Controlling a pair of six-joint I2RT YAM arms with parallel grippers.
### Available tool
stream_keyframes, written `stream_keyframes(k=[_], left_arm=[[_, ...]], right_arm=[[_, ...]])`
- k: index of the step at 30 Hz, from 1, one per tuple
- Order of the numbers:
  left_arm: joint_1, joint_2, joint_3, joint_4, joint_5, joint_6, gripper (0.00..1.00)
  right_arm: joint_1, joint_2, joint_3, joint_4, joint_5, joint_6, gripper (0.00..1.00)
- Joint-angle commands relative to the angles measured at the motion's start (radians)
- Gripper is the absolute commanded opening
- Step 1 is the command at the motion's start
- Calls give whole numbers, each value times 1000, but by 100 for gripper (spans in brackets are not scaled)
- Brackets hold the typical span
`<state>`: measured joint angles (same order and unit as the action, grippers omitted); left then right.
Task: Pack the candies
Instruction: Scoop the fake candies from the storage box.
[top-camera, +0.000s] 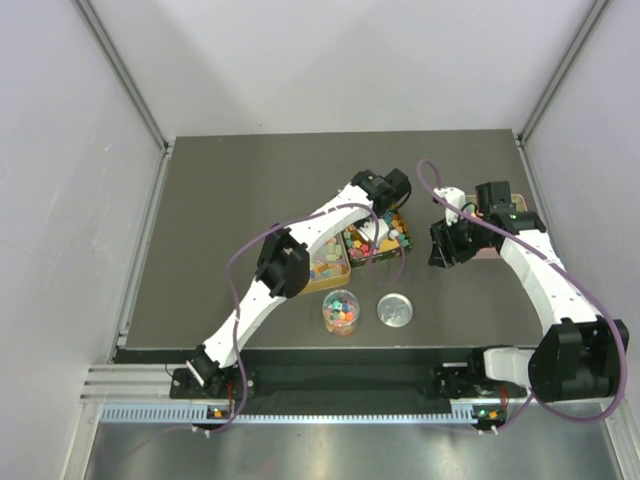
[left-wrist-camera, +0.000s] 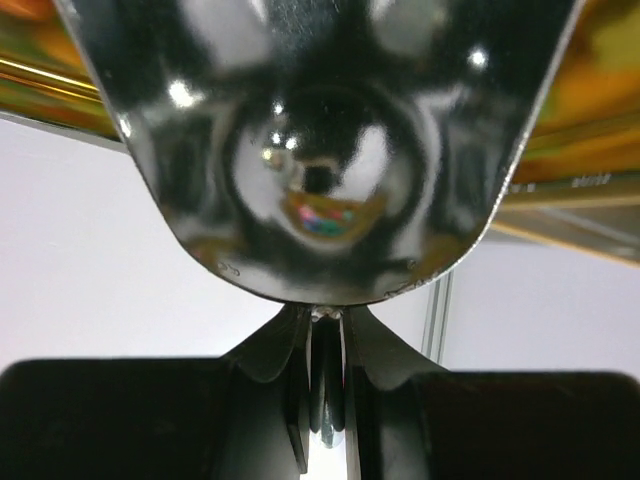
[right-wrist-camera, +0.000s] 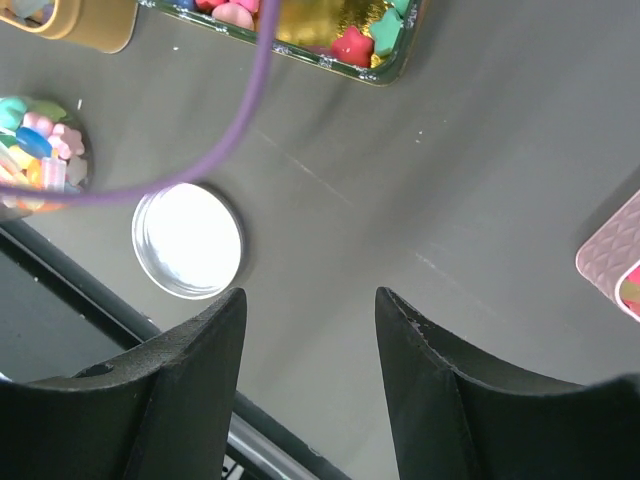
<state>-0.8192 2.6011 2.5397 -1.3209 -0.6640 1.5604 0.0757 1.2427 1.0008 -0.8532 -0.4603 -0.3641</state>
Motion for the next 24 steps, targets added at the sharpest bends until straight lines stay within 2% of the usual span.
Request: stream_keyframes(k=[1,7,14,24], left_arm=[[-29,-10,65,-141,133,-69,0],[-40,-64,34,-52,247,-72,0],[-41,-47,34,-44,317,-140,0],[22,-58,41,77,549,-433,0]], right_arm=[[1,-32,2,26,-37,16,55],[1,6,30,28,-34,19,54],[-2,61,105,29,-23,33,55],[-22,70,58,3,-87,40,55]])
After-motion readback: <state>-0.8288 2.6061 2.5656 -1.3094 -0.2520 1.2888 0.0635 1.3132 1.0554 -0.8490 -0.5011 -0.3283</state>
